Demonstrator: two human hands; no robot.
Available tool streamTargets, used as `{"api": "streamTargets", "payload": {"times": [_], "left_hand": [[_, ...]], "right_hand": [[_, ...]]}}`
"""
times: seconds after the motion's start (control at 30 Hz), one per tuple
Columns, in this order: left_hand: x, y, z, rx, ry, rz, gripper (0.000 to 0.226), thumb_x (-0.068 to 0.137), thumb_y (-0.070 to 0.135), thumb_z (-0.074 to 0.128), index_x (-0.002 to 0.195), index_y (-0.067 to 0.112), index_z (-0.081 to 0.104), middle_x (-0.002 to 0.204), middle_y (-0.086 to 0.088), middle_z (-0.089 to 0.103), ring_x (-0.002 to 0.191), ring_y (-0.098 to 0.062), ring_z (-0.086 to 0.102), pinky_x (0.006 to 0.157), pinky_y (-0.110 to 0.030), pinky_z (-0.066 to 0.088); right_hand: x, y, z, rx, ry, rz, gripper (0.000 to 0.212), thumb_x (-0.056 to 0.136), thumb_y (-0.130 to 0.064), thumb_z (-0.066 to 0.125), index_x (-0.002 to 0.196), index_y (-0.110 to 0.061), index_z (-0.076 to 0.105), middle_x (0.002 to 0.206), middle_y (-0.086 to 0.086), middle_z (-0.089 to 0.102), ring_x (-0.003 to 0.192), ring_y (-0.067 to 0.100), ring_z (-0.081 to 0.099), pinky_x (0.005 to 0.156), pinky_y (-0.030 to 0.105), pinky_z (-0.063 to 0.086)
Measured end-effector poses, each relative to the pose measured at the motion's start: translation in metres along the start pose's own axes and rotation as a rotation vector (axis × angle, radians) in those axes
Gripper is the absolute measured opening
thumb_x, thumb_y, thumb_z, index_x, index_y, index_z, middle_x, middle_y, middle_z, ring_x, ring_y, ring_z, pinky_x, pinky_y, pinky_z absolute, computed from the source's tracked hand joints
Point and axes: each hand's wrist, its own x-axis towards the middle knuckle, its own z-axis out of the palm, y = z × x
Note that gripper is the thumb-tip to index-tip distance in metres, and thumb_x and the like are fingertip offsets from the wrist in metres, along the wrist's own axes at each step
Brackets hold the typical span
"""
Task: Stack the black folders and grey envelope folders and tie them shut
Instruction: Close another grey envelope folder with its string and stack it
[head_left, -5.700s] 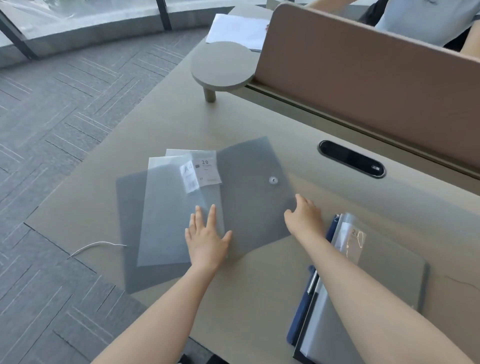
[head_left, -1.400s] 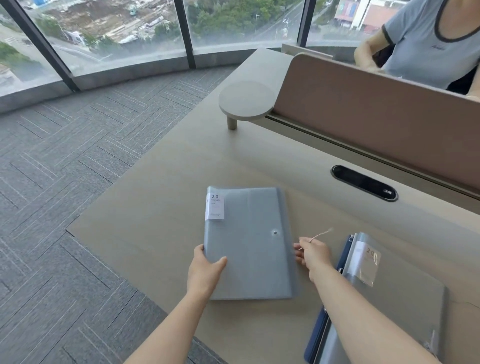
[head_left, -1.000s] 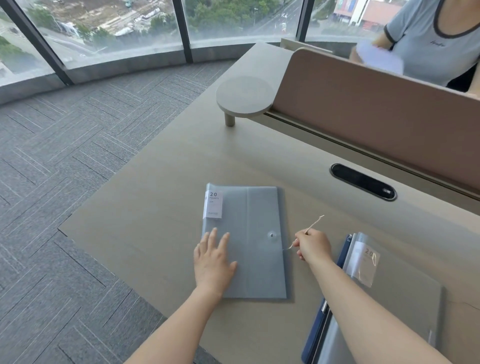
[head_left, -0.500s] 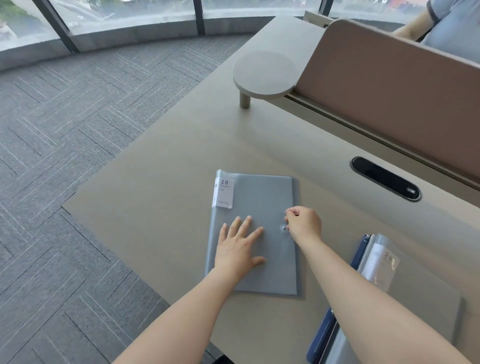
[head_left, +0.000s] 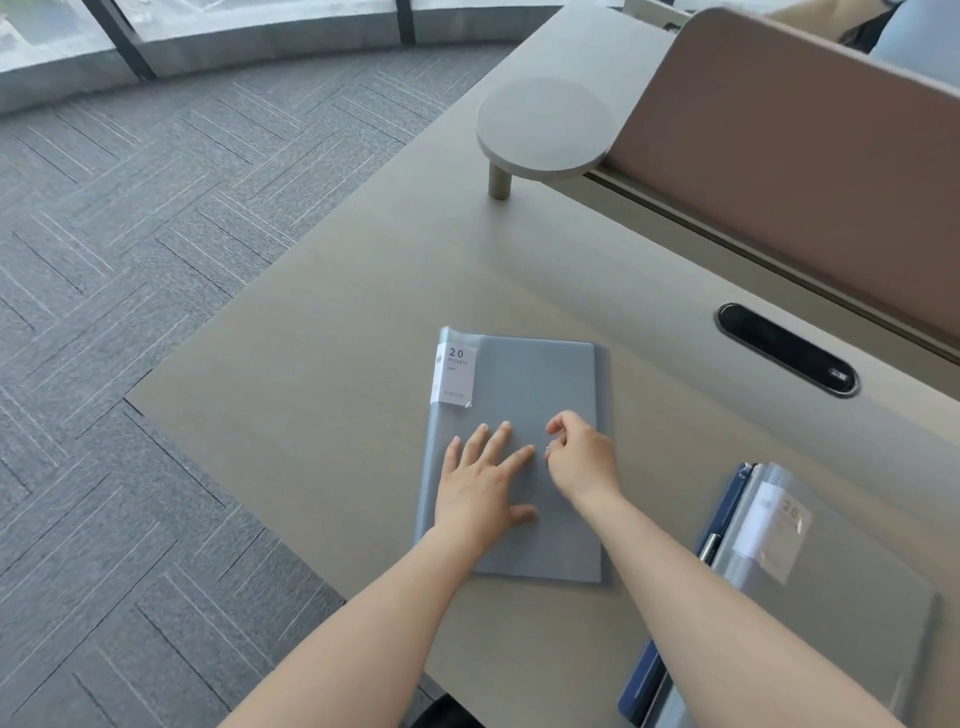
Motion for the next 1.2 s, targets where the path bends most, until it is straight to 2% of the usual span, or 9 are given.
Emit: {"api": "streamTargets", "payload": {"times": [0.27, 0.57, 0.77, 0.97, 1.2], "left_hand": [[0.002, 0.004, -0.003, 0.014, -0.009, -0.016, 0.078, 0.084, 0.059, 0.061, 0.151, 0.044, 0.022, 0.167, 0.006, 0.002, 0.153, -0.023, 0.001, 0.123, -0.046, 0.0], [0.0, 0.006, -0.006, 0.004, -0.009, -0.022, 0.078, 0.083, 0.059, 0.062, 0.15, 0.044, 0.024, 0.167, 0.007, 0.003, 0.153, -0.023, 0.002, 0.123, -0.045, 0.0], [0.0, 0.006, -0.006, 0.005, -0.012, -0.02, 0.078, 0.084, 0.059, 0.062, 0.15, 0.045, 0.024, 0.167, 0.006, 0.002, 0.153, -0.023, 0.001, 0.123, -0.045, -0.001], [0.001, 0.006, -0.004, 0.011, -0.014, -0.016, 0.078, 0.083, 0.06, 0.061, 0.15, 0.045, 0.023, 0.167, 0.006, 0.002, 0.153, -0.024, 0.0, 0.123, -0.047, 0.0], [0.002, 0.004, -0.002, 0.007, -0.01, -0.008, 0.078, 0.083, 0.06, 0.062, 0.15, 0.045, 0.024, 0.167, 0.006, 0.001, 0.153, -0.024, 0.0, 0.122, -0.047, -0.001]], "right_hand": [[-0.02, 0.024, 0.002, 0.096, -0.002, 0.059, 0.016, 0.085, -0.007, 0.039, 0.089, -0.021, 0.047, 0.086, 0.01, 0.071, 0.08, 0.035, 0.067, 0.073, 0.039, 0.053], [-0.017, 0.047, -0.026, 0.163, 0.036, 0.228, 0.021, 0.07, -0.006, 0.039, 0.078, -0.025, 0.044, 0.078, 0.012, 0.07, 0.069, 0.036, 0.068, 0.066, 0.047, 0.059], [0.002, 0.036, -0.045, 0.235, 0.052, 0.291, 0.025, 0.075, 0.0, 0.034, 0.085, -0.018, 0.048, 0.079, 0.017, 0.071, 0.05, 0.028, 0.062, 0.063, 0.046, 0.058], [0.028, 0.016, -0.05, 0.168, 0.04, 0.27, 0.026, 0.072, 0.001, 0.037, 0.085, -0.019, 0.048, 0.072, 0.014, 0.073, 0.061, 0.03, 0.069, 0.068, 0.048, 0.061], [0.044, -0.002, -0.037, 0.09, 0.037, 0.197, 0.025, 0.07, 0.0, 0.039, 0.078, -0.021, 0.05, 0.078, 0.01, 0.071, 0.077, 0.034, 0.07, 0.072, 0.046, 0.06]]}}
